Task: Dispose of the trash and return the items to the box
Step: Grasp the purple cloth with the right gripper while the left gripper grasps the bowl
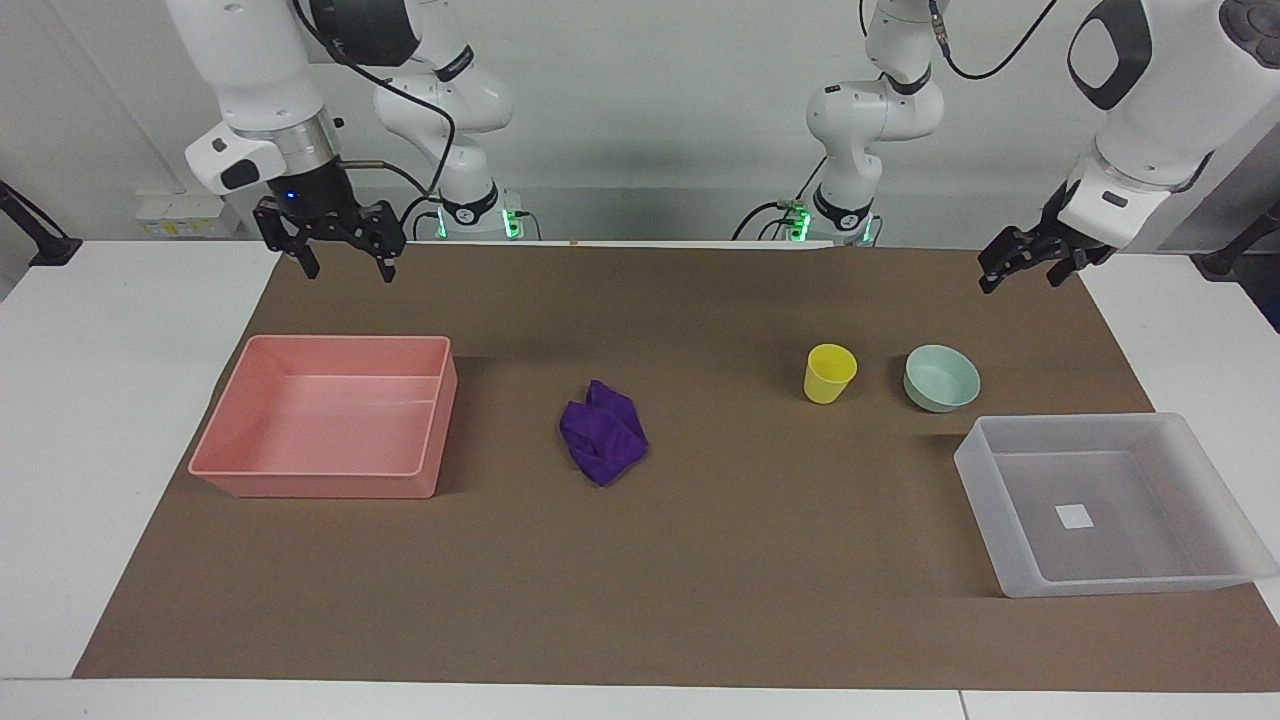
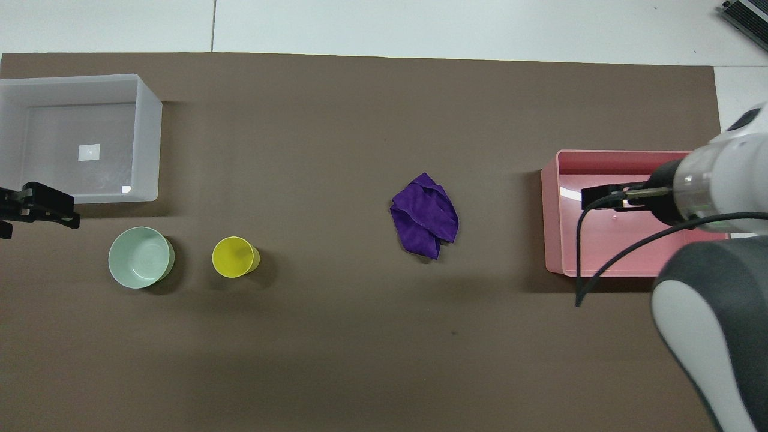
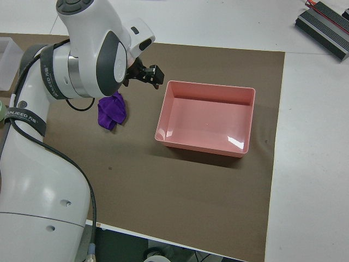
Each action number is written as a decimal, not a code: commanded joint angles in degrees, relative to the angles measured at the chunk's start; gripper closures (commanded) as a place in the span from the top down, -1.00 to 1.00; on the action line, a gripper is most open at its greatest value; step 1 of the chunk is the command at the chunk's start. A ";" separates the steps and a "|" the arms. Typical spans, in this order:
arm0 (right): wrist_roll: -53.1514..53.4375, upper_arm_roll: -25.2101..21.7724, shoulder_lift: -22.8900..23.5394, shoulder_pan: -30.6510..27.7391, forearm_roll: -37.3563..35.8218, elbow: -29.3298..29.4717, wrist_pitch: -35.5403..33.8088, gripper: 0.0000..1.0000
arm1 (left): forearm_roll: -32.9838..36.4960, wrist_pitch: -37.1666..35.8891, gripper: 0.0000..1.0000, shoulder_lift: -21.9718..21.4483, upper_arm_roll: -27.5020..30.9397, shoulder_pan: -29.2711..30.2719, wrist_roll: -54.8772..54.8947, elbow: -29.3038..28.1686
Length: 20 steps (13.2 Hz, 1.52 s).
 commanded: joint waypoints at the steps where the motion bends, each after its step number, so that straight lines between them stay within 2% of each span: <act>1: 6.93 0.07 5.37 5.32 2.95 -2.57 10.52 1.00 | -0.26 5.83 1.00 -4.30 -0.35 3.76 4.57 -10.53; 3: 9.85 0.07 11.61 9.72 4.64 -3.54 19.22 1.00 | -0.35 12.06 1.00 -5.54 -0.35 5.44 10.19 -18.79; 5: 13.44 0.07 16.89 13.06 4.73 -4.07 26.36 1.00 | -0.70 20.41 1.00 -5.46 -0.35 7.10 11.27 -25.13; 9: 16.19 0.07 25.42 17.29 4.82 -4.16 33.75 1.00 | -0.88 39.04 1.00 -4.41 -0.44 6.94 12.40 -38.84; 10: 15.58 0.07 27.18 17.47 4.82 -4.16 35.42 1.00 | -0.96 39.78 1.00 -4.23 -0.44 6.76 12.41 -39.74; 12: 13.39 0.07 27.81 17.73 4.82 -4.68 36.58 -0.58 | -1.05 38.90 1.00 -2.83 -0.44 6.76 12.58 -40.62; 13: 14.07 0.07 27.81 17.73 4.82 -4.95 36.67 -1.00 | -1.84 38.90 0.55 -1.87 -0.53 6.67 12.59 -40.72; 14: 14.86 -0.01 27.55 17.73 4.82 -5.91 36.93 -1.00 | -4.11 38.82 -0.11 -0.99 -0.44 6.76 12.59 -40.63; 15: 15.83 -0.01 27.46 17.73 4.82 -6.44 36.93 -1.00 | -6.13 38.99 -0.50 -0.11 -0.44 7.02 12.59 -40.19; 16: 17.14 -0.01 27.29 17.82 4.82 -6.36 36.41 -1.00 | -7.28 38.99 -0.76 1.99 -0.44 6.85 12.59 -38.97; 17: 18.37 -0.10 26.94 17.82 4.82 -6.27 35.89 -1.00 | -7.38 38.12 -0.97 2.62 -0.35 6.85 12.59 -37.13; 20: 20.05 -0.71 19.93 16.77 4.38 -5.48 26.68 -1.00 | -7.38 29.53 -1.00 2.71 -0.35 7.99 13.11 -30.98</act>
